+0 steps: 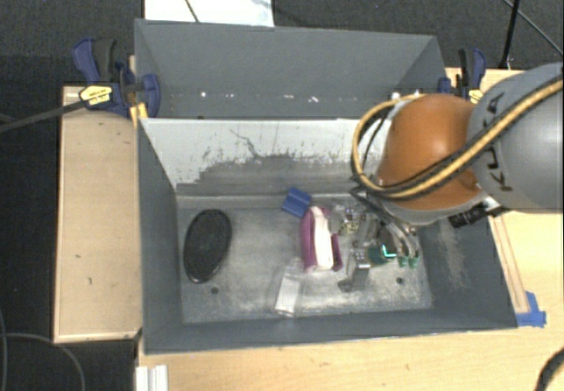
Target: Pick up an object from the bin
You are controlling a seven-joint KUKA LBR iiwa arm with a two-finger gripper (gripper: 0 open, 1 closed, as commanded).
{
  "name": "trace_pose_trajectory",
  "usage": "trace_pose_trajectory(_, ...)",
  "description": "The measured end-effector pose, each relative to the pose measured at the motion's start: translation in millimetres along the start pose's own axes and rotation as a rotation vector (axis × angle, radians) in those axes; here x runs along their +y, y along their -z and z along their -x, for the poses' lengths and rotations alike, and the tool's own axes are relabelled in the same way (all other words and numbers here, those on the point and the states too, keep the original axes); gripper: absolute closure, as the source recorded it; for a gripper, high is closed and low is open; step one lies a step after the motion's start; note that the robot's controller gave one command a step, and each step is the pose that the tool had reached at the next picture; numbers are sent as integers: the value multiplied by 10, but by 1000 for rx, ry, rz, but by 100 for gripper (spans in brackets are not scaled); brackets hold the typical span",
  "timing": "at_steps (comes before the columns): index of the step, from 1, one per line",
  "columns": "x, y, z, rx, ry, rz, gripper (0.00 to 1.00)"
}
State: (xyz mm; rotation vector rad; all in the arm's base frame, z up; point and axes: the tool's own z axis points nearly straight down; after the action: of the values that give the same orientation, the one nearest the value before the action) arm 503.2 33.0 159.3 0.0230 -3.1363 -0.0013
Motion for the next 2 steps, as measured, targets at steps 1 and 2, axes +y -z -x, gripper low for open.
trace_pose_trajectory(1,-90,-851,394,-22,-2,1,0)
trace_pose_trajectory(2,15,-848,453,-13,-302,4,0)
